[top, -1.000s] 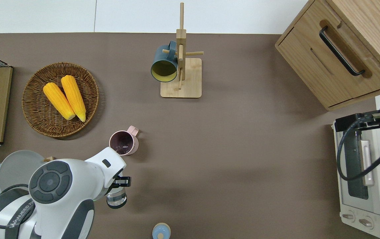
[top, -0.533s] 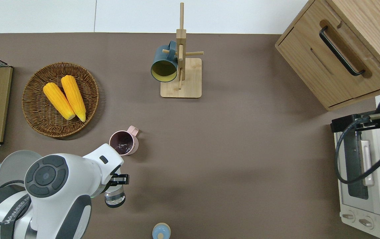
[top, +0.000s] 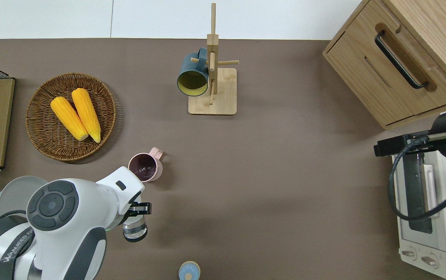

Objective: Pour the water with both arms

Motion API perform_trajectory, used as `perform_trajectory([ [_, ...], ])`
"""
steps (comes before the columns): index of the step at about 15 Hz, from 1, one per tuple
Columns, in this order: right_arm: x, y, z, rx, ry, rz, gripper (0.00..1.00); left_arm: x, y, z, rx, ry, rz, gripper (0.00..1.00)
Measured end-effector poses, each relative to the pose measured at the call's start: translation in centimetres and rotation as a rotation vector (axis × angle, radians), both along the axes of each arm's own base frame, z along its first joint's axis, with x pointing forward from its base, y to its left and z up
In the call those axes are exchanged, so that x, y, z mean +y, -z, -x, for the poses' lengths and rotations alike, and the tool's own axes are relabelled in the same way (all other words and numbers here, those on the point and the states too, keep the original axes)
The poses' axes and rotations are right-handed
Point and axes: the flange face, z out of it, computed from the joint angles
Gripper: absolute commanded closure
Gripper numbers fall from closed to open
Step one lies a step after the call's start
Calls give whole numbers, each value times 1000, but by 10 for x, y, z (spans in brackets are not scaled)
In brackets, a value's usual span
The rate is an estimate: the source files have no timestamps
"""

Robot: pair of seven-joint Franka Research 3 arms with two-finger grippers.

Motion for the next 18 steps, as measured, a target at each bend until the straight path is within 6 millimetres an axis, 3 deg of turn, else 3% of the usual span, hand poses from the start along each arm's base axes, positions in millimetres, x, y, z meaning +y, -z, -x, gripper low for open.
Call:
perform_trajectory([
  [8, 0, 0, 0, 0, 0, -1, 11, 7, -20, 4, -79, -27, 10, 904],
  [18, 0, 0, 0, 0, 0, -1, 9, 7, -27, 3, -219, -133, 40, 904],
])
